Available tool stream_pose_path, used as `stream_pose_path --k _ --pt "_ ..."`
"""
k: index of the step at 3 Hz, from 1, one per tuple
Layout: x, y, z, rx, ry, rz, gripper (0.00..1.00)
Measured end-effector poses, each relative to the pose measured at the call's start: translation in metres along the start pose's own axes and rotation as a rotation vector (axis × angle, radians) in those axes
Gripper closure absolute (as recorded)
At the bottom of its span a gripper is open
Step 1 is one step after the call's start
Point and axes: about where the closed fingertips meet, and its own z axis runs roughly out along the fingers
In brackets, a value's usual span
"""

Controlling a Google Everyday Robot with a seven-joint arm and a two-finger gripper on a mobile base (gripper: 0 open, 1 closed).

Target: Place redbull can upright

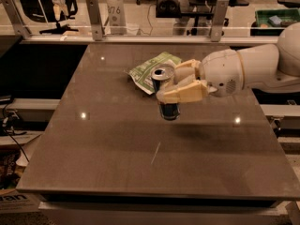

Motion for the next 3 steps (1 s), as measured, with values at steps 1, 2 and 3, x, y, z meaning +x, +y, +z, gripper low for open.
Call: stream_pose_path --k 1,2,3 --pt "0.010 -0.002 -0.004 0.007 -0.044 0.028 1.00" --pt "0.019 -0.005 -0.009 0.012 -0.077 0.055 1.00" --pt "0.028 -0.008 -0.010 0.006 -0.105 0.077 1.00"
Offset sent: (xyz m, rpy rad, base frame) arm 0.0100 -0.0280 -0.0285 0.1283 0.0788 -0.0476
